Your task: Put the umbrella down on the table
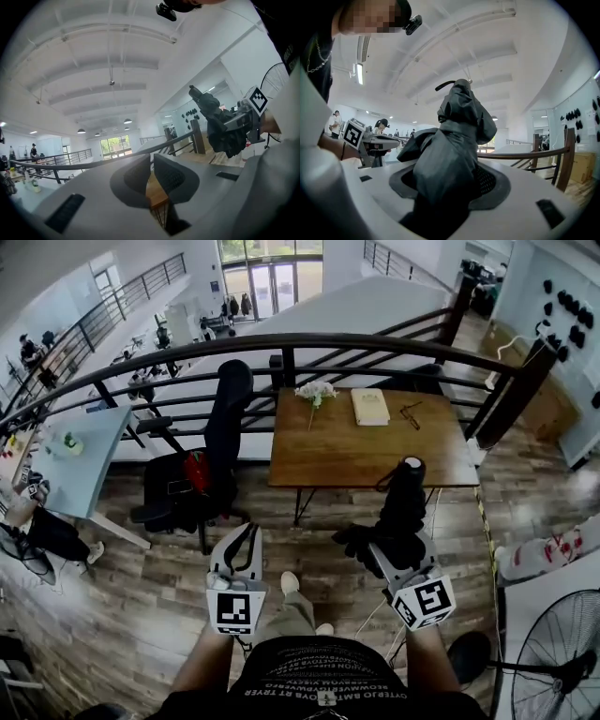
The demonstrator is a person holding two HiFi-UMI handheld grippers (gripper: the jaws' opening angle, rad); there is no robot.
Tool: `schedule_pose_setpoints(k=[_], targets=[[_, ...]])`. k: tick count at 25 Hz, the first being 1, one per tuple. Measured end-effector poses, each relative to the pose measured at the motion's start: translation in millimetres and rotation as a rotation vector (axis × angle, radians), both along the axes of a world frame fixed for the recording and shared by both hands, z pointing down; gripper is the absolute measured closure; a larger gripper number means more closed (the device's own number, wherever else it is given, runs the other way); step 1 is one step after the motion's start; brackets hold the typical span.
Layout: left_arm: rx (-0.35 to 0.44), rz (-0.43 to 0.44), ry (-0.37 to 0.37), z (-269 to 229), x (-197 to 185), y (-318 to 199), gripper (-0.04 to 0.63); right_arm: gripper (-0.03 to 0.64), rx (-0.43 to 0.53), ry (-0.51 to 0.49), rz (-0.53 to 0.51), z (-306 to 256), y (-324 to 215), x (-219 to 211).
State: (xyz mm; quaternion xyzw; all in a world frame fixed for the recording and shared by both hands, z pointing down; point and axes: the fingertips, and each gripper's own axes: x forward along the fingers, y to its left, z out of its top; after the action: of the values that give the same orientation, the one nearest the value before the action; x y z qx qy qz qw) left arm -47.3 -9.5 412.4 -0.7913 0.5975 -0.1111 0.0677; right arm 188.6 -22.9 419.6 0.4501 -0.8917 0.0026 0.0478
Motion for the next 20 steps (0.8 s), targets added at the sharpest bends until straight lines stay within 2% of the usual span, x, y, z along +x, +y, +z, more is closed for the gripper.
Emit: schedule_pose_setpoints(k=[6, 20], targets=[[-0.010, 0.044, 0.000, 6, 9, -31, 0.551, 0.347, -0.005, -0.004, 0.034, -1, -31, 7], [-0.028, 0.038, 0.012, 10, -18, -148, 0.551, 0.347, -0.005, 0.019, 0.031, -7, -139, -20]])
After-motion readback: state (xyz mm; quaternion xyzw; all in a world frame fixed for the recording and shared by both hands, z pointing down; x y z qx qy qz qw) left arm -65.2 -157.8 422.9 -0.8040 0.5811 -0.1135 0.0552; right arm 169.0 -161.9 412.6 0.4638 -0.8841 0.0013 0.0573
